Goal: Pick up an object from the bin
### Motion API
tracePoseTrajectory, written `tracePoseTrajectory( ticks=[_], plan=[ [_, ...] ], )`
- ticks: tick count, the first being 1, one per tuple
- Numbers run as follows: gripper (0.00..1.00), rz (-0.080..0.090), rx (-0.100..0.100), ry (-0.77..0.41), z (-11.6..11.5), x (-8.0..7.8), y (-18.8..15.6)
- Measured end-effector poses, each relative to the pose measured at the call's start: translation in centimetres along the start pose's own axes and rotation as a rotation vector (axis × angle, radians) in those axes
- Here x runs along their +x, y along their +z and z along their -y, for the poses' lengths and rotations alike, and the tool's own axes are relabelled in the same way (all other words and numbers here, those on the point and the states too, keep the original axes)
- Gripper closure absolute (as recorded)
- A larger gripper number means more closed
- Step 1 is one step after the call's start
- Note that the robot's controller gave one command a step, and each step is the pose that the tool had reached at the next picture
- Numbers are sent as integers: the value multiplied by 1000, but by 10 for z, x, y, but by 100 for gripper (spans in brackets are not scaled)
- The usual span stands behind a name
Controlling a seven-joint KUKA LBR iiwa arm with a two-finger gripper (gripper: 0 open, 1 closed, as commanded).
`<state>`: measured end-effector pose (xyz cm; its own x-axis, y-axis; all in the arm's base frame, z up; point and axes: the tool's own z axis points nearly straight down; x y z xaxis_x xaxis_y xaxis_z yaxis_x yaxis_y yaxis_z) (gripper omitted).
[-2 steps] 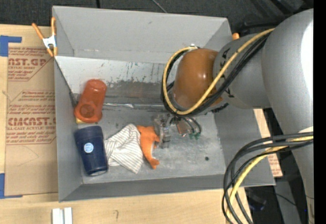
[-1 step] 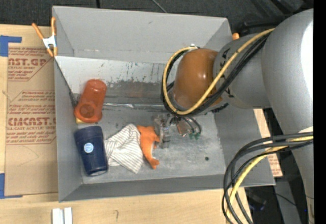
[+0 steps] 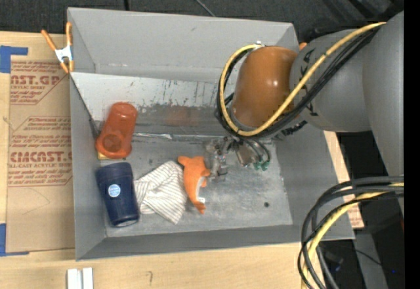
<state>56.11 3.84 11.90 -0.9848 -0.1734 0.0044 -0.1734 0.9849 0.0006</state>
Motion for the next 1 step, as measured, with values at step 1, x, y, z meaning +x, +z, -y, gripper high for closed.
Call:
tracePoseTrajectory(
  ticks=[1],
  plan=[
    [100, 7, 1, -1, 2, -14, -42]
  ],
)
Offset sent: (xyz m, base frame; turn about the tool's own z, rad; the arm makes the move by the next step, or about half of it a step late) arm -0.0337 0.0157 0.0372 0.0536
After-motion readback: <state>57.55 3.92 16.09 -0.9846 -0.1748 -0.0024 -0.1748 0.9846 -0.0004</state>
